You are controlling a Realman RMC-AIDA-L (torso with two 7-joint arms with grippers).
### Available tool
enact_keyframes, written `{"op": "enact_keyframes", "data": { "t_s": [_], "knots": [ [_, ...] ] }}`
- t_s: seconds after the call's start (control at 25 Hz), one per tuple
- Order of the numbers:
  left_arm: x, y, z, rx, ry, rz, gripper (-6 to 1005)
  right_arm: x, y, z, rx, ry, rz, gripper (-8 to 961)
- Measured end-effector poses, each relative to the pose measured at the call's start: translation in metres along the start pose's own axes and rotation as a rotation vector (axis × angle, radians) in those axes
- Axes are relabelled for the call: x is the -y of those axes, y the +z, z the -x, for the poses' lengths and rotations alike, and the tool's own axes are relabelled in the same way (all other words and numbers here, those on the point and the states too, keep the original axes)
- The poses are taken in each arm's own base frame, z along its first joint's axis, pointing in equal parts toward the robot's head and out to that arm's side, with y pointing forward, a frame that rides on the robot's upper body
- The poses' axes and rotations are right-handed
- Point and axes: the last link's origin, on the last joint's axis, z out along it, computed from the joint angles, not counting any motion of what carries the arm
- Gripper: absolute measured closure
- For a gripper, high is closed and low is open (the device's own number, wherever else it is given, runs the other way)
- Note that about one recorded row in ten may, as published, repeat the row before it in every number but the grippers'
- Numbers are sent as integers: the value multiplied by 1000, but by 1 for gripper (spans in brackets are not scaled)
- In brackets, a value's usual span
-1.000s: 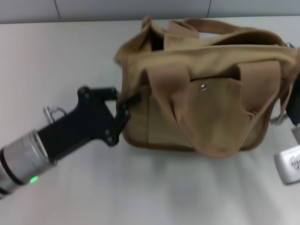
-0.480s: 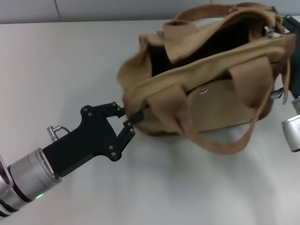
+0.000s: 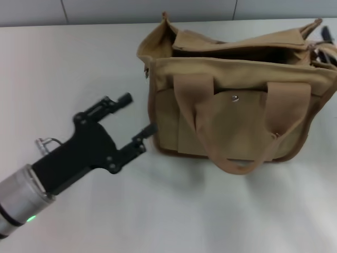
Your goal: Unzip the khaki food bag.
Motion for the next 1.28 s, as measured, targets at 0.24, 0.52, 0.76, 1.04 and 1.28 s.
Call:
{"op": "enact_keyframes", "data": {
  "t_s": [0.24, 0.52, 0.76, 1.04, 1.28],
  "knots": [
    [15, -12, -14, -71, 9, -68, 203, 15, -24, 0, -6, 181, -64, 279],
    [20, -18, -28, -126, -71, -4, 168, 41, -42, -8, -29, 367, -118, 127],
    [11, -17, -30, -86, -113, 160, 154, 58, -65, -8, -32, 541, -93, 127],
    [5, -12, -28, -55, -131, 254, 155, 73, -88, 6, 9, 649, -15, 127],
    [2, -7, -28, -48, -134, 298, 153, 68, -98, 31, 87, 635, 250, 127]
  ]
}}
